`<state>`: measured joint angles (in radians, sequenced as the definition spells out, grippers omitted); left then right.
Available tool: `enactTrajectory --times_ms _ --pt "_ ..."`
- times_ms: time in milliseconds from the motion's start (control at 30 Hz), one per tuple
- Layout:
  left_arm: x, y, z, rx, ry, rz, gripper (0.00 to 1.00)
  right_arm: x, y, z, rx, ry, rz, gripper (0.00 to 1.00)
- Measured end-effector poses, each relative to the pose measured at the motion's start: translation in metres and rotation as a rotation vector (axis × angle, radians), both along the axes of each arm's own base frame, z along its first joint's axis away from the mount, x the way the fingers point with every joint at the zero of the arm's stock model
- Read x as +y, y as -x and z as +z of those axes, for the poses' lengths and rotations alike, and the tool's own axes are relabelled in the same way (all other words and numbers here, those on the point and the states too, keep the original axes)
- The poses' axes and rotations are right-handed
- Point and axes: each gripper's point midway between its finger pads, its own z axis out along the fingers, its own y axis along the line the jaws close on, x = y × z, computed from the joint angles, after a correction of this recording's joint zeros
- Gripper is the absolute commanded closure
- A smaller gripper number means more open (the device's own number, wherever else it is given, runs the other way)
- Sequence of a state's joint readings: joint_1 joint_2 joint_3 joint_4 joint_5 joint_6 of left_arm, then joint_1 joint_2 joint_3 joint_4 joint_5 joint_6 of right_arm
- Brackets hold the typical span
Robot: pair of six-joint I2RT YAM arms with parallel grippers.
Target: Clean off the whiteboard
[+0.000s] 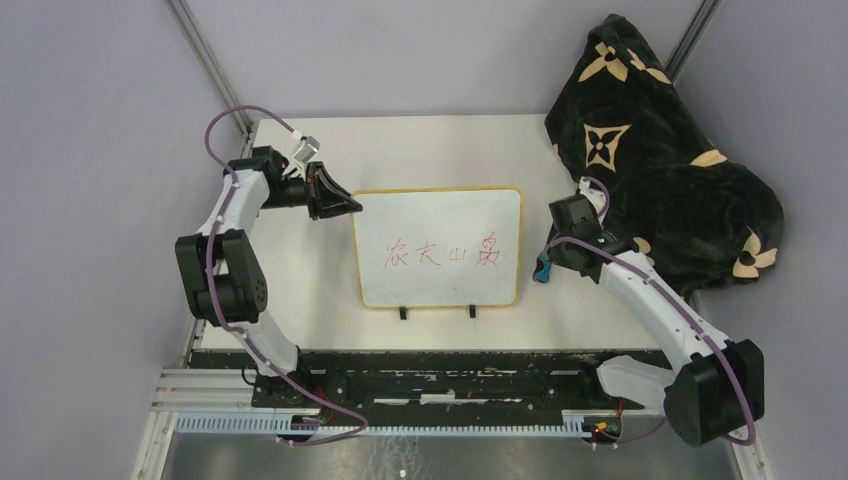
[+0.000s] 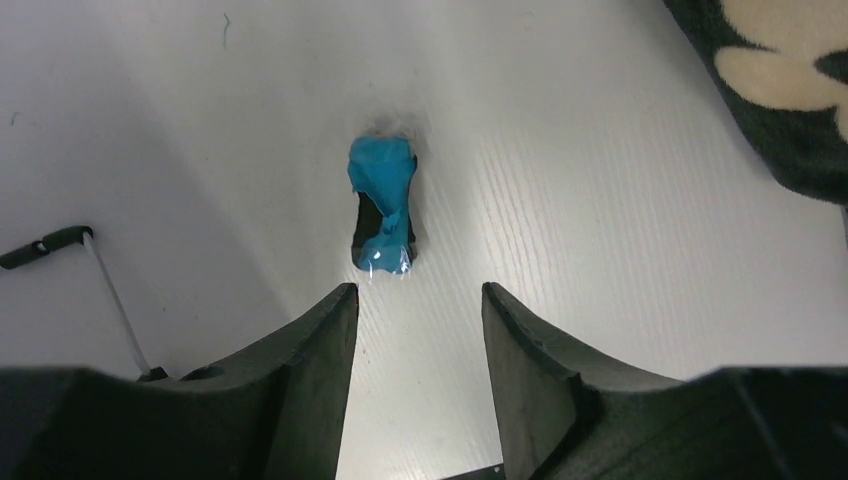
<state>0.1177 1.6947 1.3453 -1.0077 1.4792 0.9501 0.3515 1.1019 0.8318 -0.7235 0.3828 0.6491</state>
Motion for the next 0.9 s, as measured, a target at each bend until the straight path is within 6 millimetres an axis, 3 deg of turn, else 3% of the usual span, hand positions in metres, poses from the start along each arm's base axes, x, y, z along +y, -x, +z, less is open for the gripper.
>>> enactTrajectory --times_ms 200,900 --pt "0.001 -0.007 -0.014 0.083 0.069 -0.01 0.97 0.006 -0.022 0.001 0.026 0.017 -0.006 0.43" --pt "0.011 -0.004 -0.019 0.165 0.091 0.025 0.97 0.005 -0.022 -0.006 0.031 0.016 -0.035 0.43"
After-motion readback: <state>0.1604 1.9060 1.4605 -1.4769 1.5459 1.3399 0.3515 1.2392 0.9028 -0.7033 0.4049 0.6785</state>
